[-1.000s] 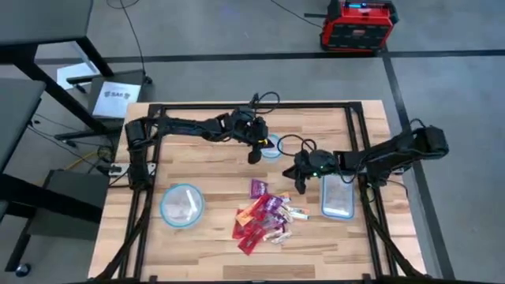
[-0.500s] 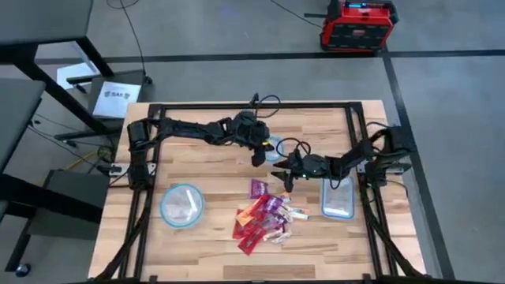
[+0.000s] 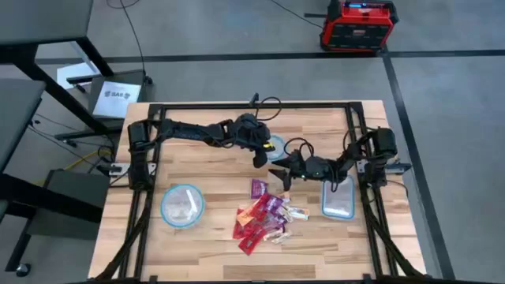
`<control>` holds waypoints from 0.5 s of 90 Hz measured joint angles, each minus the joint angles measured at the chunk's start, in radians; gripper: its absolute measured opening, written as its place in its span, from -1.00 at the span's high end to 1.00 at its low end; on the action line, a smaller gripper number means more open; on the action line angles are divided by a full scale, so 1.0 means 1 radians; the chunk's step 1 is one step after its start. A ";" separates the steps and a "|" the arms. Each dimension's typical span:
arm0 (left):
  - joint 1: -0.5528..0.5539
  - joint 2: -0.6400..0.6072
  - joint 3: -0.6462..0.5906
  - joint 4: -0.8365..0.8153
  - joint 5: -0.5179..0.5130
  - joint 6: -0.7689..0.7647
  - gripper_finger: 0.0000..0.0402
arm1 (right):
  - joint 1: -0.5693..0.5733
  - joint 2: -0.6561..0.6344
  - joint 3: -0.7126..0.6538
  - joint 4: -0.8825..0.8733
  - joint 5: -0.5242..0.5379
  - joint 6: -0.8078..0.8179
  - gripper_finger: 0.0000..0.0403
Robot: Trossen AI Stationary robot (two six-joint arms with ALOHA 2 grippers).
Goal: Sort candy
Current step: Open the small circular transparent bin
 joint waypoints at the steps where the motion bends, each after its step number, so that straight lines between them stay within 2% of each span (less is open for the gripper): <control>1: 0.000 0.000 0.000 -0.003 0.000 0.000 1.00 | 0.000 -0.006 -0.006 -0.001 0.000 0.001 0.05; 22: -0.018 0.000 0.000 -0.036 0.000 -0.002 1.00 | -0.032 -0.136 -0.117 -0.009 0.037 0.022 0.05; 45: -0.024 0.000 0.000 -0.008 0.001 -0.038 1.00 | -0.036 -0.176 -0.107 -0.087 0.030 -0.002 0.05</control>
